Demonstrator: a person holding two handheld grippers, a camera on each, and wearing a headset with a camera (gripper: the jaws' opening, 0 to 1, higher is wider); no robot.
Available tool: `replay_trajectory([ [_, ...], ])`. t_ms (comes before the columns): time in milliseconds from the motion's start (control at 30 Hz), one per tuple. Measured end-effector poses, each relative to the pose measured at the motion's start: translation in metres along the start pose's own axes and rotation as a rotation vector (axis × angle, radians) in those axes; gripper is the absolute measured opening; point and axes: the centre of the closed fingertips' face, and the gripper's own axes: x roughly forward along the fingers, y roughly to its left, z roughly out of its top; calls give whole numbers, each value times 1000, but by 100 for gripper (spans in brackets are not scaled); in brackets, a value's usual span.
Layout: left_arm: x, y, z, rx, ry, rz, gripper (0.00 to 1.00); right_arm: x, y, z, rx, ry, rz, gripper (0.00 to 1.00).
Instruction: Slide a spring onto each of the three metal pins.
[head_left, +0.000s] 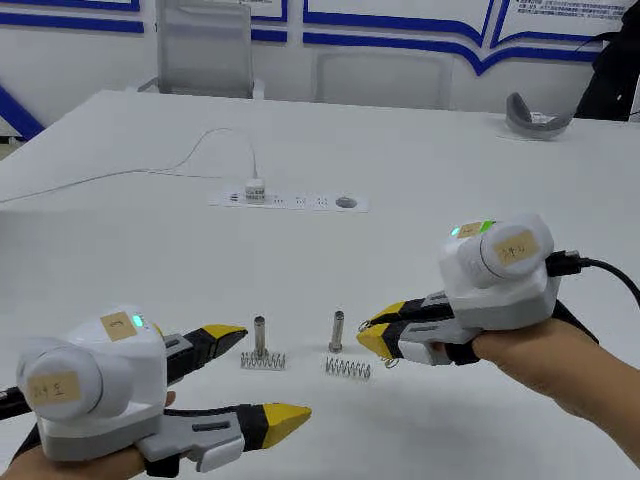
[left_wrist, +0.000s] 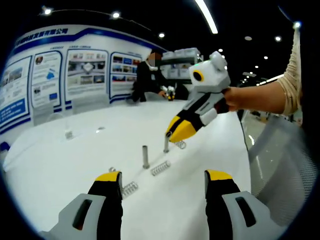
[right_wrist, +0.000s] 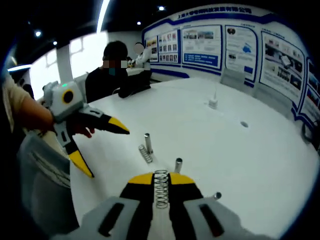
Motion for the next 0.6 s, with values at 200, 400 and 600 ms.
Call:
replay_trajectory([
  [200, 16, -8, -1, 6, 12, -31, 64, -1, 8, 6, 17, -32, 17, 12],
  [400, 33, -16, 1, -11, 16, -66, 61, -2, 15, 10, 41, -59, 34, 12],
  [600, 44, -23, 5, -23, 11, -95, 57, -2, 21, 16, 81, -105, 39, 12],
])
